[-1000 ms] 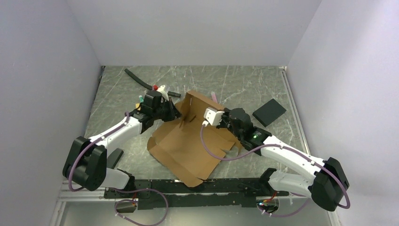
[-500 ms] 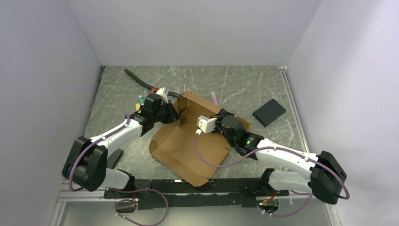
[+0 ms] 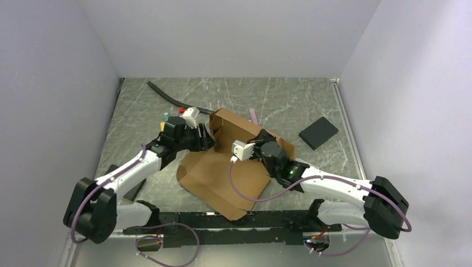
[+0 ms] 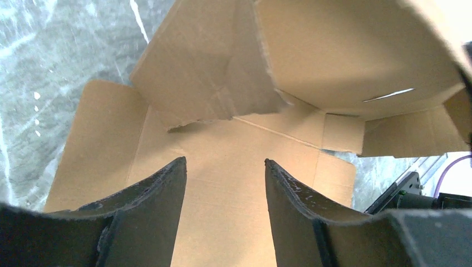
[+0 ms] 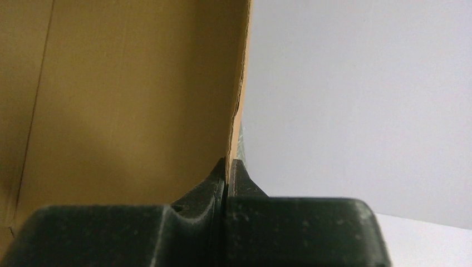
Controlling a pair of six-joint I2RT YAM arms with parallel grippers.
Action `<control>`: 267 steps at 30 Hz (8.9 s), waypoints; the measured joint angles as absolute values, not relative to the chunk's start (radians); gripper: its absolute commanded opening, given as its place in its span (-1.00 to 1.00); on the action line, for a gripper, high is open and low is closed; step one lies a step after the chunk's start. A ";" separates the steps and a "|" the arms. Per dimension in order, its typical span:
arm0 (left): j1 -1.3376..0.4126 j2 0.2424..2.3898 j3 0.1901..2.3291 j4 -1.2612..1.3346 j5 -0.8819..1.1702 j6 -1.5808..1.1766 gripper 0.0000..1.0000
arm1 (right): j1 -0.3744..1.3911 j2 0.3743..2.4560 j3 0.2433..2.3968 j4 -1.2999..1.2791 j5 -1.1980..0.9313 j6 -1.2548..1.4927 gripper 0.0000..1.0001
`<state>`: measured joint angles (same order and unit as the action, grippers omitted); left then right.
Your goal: Fold the paper box
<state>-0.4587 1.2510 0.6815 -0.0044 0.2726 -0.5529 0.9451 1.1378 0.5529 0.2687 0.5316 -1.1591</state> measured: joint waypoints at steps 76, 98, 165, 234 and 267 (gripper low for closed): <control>-0.313 1.476 0.546 0.826 0.444 -0.109 0.99 | 0.937 1.209 0.630 0.233 0.542 -1.064 -0.99; -0.271 1.348 0.738 0.477 0.395 -0.204 0.99 | 0.937 1.216 0.643 0.221 0.533 -1.047 -0.99; -0.382 1.312 0.827 0.021 -0.031 -0.305 -1.00 | 0.948 1.354 0.776 0.159 0.587 -0.984 -0.99; -0.494 1.177 0.656 0.015 -0.063 -0.528 -1.00 | 0.995 1.353 0.803 0.097 0.558 -0.958 -0.99; -0.572 1.191 0.559 0.185 -0.200 -0.677 -0.72 | 1.151 1.384 0.627 0.429 0.810 -1.256 -0.99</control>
